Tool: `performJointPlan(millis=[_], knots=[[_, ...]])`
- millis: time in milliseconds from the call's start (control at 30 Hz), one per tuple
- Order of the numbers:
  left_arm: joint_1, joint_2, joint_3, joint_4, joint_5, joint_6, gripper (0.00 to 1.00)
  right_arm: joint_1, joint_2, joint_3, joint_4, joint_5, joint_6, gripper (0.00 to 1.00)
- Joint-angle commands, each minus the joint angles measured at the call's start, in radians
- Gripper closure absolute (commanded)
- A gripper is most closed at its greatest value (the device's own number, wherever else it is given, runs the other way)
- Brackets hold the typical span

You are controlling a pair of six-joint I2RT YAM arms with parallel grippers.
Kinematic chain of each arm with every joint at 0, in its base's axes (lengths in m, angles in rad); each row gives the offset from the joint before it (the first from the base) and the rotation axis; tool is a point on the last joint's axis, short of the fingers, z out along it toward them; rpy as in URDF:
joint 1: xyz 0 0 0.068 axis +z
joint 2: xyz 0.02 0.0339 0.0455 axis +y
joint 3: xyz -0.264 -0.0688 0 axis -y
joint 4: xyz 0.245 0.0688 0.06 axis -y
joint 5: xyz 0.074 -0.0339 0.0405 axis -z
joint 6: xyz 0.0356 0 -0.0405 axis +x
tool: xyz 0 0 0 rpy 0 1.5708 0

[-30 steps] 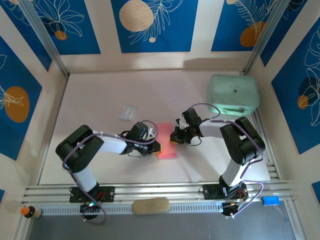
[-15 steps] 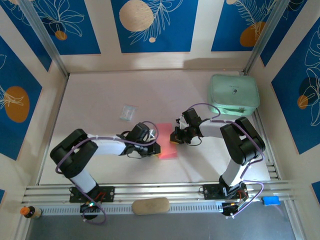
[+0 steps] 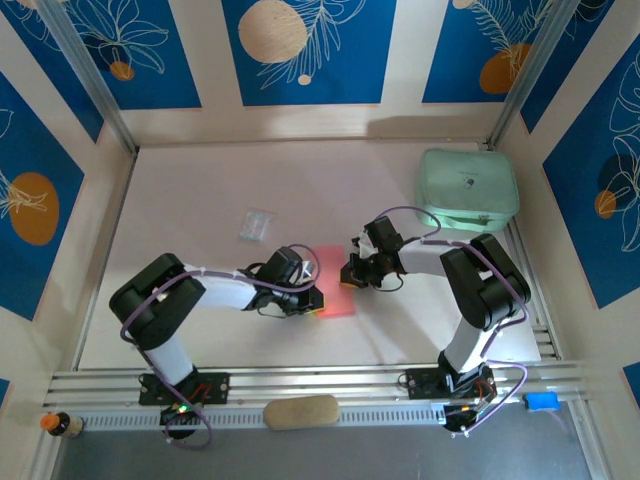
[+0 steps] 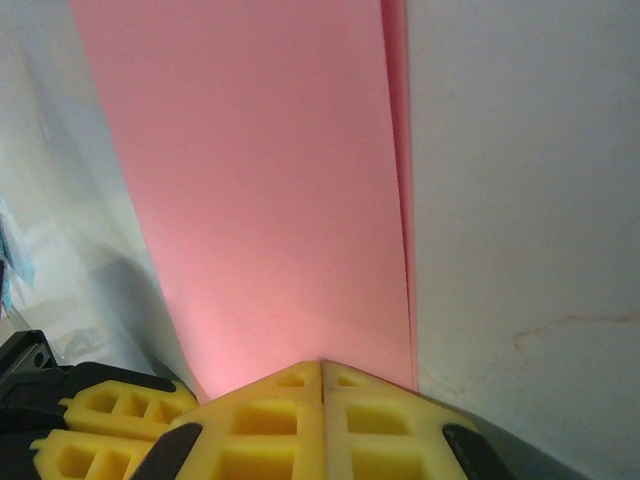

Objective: Fold a paper plane with a square sheet of paper (pick it up from the middle)
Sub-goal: First fold the square sheet of paper in half at the center of the table.

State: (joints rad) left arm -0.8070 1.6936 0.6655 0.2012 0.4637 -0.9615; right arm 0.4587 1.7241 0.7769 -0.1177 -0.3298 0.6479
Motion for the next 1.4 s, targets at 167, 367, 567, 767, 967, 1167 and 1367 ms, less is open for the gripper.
performJointPlan(millis=[167, 367, 567, 767, 967, 1167, 1367], knots=[[-0.035, -0.058, -0.051, -0.143, 0.009, 0.121, 0.90, -0.002, 0.026, -0.050, -0.117, 0.117, 0.010, 1.00], [-0.072, -0.101, -0.016, -0.239, -0.030, 0.194, 0.89, -0.002, 0.027, -0.050, -0.117, 0.117, 0.010, 1.00], [-0.104, -0.136, 0.041, -0.356, -0.144, 0.233, 0.90, -0.002, 0.026, -0.050, -0.117, 0.117, 0.010, 1.00], [-0.050, -0.231, 0.069, -0.301, -0.172, 0.204, 0.90, 0.000, 0.022, -0.049, -0.120, 0.115, 0.010, 1.00], [0.063, -0.098, 0.096, -0.073, 0.012, 0.113, 0.91, 0.000, 0.022, -0.045, -0.126, 0.115, 0.007, 1.00], [0.084, 0.024, 0.097, 0.007, 0.048, 0.085, 0.91, 0.000, 0.023, -0.045, -0.125, 0.111, 0.007, 1.00], [0.089, 0.057, 0.029, -0.027, 0.011, 0.086, 0.91, 0.000, 0.026, -0.046, -0.122, 0.108, 0.006, 1.00]])
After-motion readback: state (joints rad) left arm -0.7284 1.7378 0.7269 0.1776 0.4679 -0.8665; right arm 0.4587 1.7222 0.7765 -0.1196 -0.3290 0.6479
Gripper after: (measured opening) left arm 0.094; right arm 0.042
